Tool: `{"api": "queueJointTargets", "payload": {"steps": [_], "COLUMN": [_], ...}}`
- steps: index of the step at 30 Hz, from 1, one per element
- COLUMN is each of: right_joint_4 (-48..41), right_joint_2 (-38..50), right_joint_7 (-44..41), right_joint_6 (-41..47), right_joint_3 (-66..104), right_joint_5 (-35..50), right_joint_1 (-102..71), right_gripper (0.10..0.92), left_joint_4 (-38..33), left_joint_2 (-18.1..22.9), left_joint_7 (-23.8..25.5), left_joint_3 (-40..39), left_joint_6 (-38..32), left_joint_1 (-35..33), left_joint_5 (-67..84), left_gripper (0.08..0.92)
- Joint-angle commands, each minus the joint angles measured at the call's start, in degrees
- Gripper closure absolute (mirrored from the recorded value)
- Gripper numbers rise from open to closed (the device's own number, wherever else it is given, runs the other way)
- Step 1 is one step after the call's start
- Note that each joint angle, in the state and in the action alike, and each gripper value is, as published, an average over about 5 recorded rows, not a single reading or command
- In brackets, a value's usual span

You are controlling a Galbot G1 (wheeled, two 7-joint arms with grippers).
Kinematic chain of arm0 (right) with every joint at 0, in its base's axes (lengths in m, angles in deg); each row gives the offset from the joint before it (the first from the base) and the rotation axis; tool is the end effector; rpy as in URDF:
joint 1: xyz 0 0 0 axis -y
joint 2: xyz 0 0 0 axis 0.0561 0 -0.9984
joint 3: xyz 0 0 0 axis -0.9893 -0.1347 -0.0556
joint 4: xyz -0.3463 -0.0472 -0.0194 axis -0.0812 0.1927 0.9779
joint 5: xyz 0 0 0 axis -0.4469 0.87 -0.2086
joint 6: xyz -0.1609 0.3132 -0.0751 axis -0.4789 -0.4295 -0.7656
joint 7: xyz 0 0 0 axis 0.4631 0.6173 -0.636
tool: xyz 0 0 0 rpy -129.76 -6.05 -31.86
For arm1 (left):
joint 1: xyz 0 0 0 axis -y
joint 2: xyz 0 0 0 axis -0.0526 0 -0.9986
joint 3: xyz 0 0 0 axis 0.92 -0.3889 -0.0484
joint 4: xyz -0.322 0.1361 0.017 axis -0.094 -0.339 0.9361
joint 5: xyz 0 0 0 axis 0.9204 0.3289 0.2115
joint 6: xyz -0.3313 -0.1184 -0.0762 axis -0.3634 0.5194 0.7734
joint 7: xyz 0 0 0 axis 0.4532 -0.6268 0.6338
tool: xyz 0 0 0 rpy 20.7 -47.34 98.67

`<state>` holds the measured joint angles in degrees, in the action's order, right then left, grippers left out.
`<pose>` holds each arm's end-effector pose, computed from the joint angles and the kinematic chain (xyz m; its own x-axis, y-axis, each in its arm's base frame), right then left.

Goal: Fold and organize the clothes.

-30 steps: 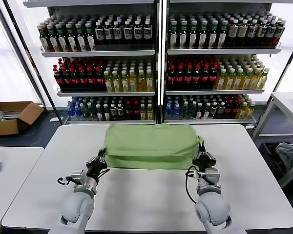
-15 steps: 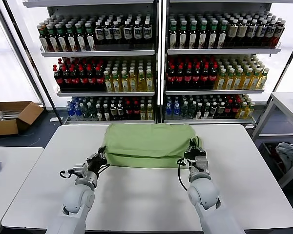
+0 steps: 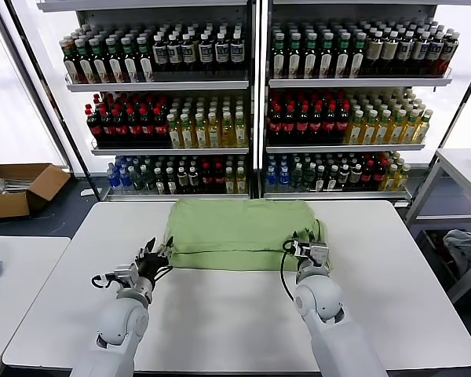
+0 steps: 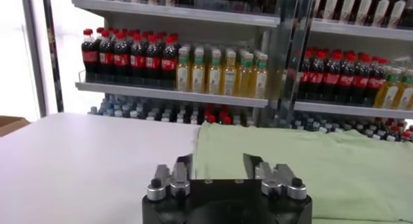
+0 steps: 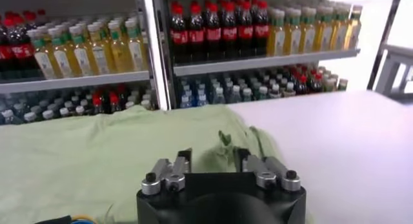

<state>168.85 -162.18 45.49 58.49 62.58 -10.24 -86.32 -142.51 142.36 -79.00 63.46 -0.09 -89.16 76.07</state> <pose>0.3767 0.0459 -0.2662 -0.9142 0.0959 0.3938 0.1345 0.9883 0.0717 0.3438 0.0472 -0.3133 -0.9568 0.0425 0.2875 0.0166 0.9956 -0.0921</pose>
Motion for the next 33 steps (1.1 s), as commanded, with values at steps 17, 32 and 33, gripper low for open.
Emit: {"api": "queueJointTargets", "payload": {"steps": [17,32,33], "right_joint_4": [15.23,14.69,14.13], "right_joint_2": [4.64,8.72,8.82], "right_joint_7": [7.17,5.49,5.58], "right_joint_6": [2.25,2.22,2.23], "right_joint_3": [2.76,5.03,4.91], "right_joint_5": [6.19,5.22,5.09], "right_joint_1": [-8.21,-13.09,-12.78], "right_gripper": [0.203,0.203,0.203], "left_joint_4": [-10.38,-9.14,-8.83], "left_joint_2": [-1.18,-1.21,-1.30], "left_joint_7": [-0.86,-1.08,-1.09], "left_joint_3": [0.60,0.53,0.55], "left_joint_6": [3.95,7.06,7.20], "left_joint_1": [-6.15,-7.27,-7.11], "left_joint_5": [-1.31,-2.67,-2.71], "left_gripper": [0.177,0.177,0.177]}}
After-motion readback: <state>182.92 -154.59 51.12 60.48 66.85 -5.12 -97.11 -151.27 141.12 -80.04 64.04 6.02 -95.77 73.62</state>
